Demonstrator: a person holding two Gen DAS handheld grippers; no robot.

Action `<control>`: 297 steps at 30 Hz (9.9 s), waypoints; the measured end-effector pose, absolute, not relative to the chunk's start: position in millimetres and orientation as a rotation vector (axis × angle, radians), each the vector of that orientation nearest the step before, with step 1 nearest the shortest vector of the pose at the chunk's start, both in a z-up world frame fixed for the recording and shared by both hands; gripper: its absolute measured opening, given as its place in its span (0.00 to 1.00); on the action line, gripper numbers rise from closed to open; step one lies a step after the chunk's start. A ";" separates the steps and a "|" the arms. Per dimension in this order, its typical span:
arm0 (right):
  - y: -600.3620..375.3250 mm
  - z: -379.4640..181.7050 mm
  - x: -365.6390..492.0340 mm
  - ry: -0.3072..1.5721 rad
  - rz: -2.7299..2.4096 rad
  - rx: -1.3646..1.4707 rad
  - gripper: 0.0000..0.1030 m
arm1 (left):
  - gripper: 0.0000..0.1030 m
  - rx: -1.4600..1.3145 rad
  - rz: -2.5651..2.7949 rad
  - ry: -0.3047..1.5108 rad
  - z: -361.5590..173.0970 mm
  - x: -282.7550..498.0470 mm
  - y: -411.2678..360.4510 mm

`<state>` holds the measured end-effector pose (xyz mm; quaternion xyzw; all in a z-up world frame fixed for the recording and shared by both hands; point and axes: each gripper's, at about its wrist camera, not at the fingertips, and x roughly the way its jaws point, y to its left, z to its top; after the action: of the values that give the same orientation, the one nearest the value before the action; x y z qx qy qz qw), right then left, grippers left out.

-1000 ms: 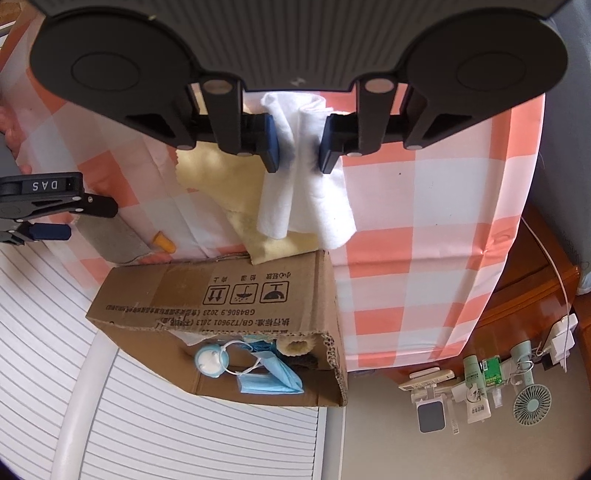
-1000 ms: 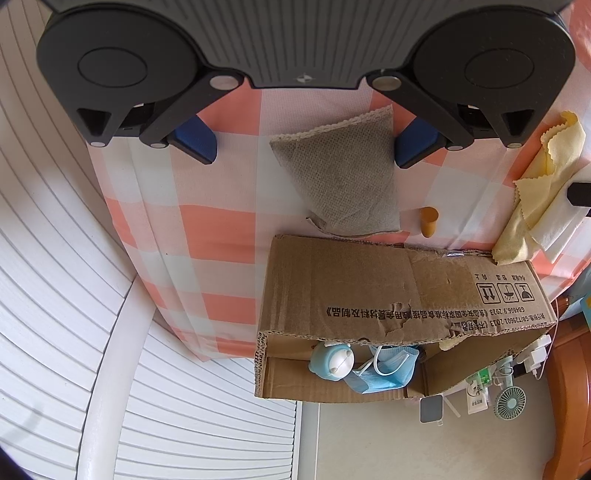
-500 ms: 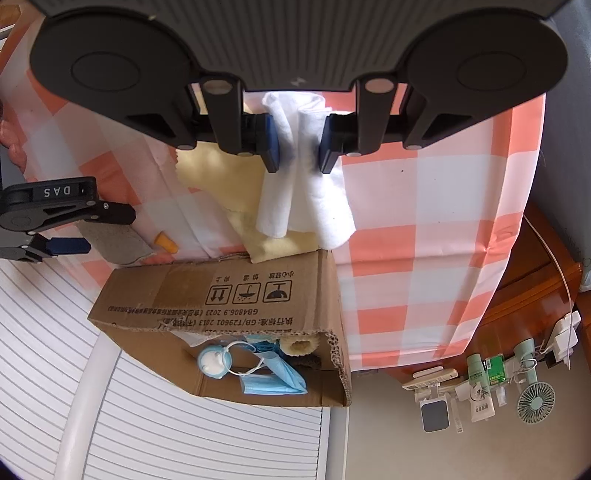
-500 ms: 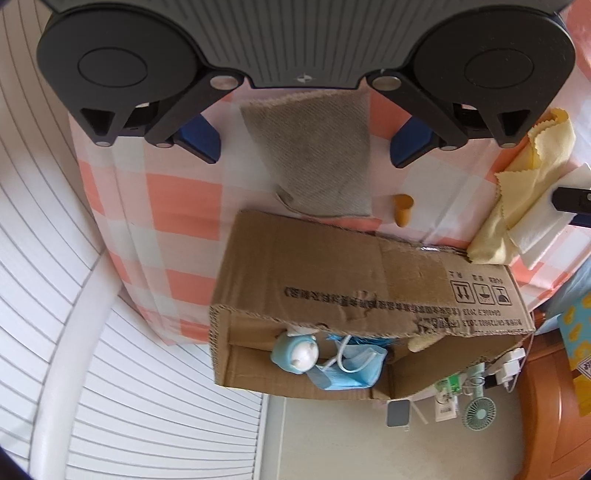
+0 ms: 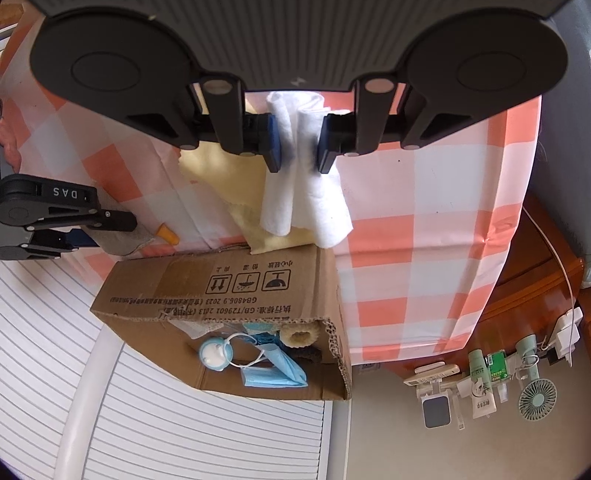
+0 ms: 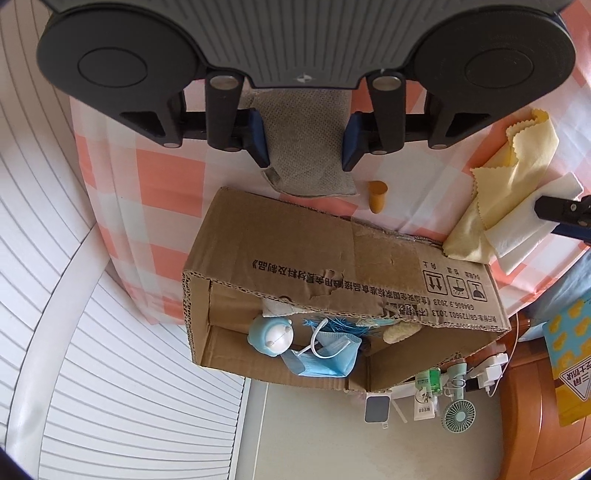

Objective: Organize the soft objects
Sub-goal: 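Lift the white towel into the box and open the left gripper while the right lifts the pouch, then lower the grey pouch into the box and open the right gripper, then grasp the yellow cloth with the left gripper while the right moves to the orange earplug, then lift the yellow cloth with the left gripper while the right grasps the orange foam earplug, then carry the yellow cloth into the box and open the left gripper while the right holds the earplug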

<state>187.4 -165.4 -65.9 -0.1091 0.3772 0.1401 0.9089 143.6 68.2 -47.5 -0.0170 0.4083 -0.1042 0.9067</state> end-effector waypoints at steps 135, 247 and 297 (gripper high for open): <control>-155.0 35.0 256.8 0.659 0.190 -0.163 1.00 | 0.99 0.131 -0.191 0.663 29.9 111.3 45.3; -132.9 -76.3 183.4 0.715 0.293 -0.180 0.13 | 0.18 0.017 -0.233 0.868 -56.8 160.0 48.3; -150.2 -30.2 155.0 0.688 0.387 -0.180 0.13 | 0.10 0.137 -0.464 0.769 37.9 144.5 53.0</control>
<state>155.0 -150.2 -30.2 -0.0877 0.3346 0.1884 0.9192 144.5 53.0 37.9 0.0662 0.3715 -0.2242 0.8985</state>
